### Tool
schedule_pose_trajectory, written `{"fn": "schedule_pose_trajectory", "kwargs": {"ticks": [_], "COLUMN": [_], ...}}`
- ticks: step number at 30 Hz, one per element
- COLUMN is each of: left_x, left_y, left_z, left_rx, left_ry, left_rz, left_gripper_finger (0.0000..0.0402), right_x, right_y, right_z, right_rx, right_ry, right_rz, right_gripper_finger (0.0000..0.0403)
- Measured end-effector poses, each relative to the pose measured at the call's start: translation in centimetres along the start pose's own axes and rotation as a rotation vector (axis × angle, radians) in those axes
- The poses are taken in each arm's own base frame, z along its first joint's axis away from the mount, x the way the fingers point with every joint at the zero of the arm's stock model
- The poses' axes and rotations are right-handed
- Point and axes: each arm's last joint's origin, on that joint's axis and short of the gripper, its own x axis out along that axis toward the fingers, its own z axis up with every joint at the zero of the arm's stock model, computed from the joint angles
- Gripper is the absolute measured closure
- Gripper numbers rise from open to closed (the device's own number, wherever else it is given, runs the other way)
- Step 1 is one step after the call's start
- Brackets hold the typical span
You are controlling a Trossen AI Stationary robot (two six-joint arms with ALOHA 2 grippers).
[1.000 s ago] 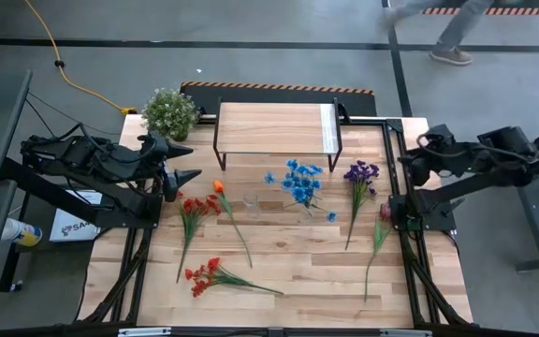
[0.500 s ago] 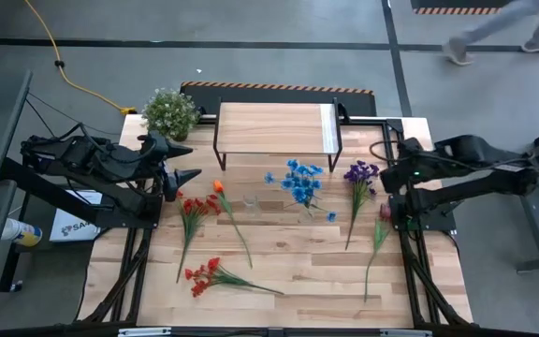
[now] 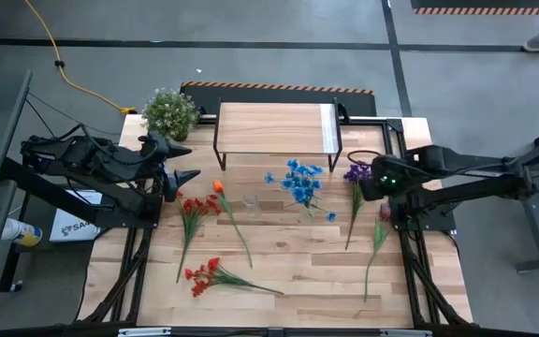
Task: Pick and place flowers into a vace then onto a shelf
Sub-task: Put the violet flowers into the right transparent vase
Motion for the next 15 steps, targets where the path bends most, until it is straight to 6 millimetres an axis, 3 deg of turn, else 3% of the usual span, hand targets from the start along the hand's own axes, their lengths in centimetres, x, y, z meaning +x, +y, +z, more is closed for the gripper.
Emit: {"fn": "schedule_pose_trajectory", "kwargs": {"ticks": [15], "left_x": [0.0], "left_y": [0.1], "left_z": [-0.2], "left_rx": [0.031], "left_ry": [0.013], "left_rz": [0.007], "left_gripper_finger": [0.0041], "right_x": [5.7], "right_y": [-0.6], "right_z": [1.0], "right_rx": [0.163], "right_ry": [-0.011], "right_rz": [0.047], "right_gripper_finger": [0.0228]}}
